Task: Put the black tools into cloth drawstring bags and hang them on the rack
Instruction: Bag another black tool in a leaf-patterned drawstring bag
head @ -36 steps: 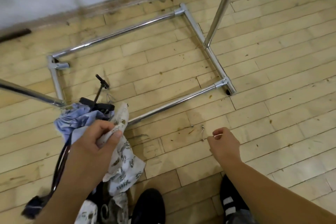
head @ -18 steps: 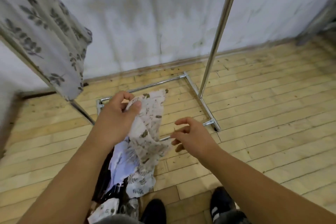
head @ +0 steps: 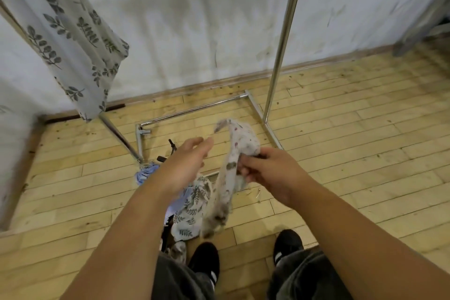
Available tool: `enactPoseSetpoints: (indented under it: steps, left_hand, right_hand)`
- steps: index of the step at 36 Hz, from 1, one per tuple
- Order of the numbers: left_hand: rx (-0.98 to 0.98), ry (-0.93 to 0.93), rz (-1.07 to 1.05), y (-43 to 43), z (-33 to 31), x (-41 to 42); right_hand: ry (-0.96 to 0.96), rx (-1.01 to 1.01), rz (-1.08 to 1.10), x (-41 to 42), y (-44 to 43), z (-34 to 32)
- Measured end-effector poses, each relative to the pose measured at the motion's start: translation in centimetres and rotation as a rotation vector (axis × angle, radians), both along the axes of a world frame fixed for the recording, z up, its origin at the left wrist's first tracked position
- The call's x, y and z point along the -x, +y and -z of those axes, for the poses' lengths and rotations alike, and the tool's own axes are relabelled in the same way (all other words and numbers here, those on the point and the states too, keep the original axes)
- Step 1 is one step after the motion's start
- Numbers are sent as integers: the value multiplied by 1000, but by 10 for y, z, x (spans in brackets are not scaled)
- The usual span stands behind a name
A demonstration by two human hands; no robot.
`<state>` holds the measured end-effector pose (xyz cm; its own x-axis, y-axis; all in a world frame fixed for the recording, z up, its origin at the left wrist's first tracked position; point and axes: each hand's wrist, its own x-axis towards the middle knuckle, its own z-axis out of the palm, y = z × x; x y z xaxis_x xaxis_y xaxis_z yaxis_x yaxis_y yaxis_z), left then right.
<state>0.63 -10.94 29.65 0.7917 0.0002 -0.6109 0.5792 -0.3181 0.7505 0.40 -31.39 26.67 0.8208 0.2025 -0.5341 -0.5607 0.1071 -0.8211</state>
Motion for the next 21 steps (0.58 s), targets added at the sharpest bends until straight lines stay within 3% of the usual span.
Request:
enactPoseSetpoints:
  steps: [7, 10, 13, 18, 21]
  left_hand:
    - [105, 153, 565, -11, 14, 3]
    - [-115, 24, 712, -27, 26, -3]
    - [-262, -97, 601, -34, 36, -13]
    - [-248, -229, 322, -39, 34, -22]
    - [-251, -230, 202, -43, 29, -22]
  right_hand:
    - [211, -305, 296, -18, -15, 5]
    - [234, -365, 371, -23, -19, 5]
    - [188, -312, 365, -23, -25, 4]
    - [70, -52, 330, -17, -28, 4]
    - [-21, 117, 198, -14, -25, 1]
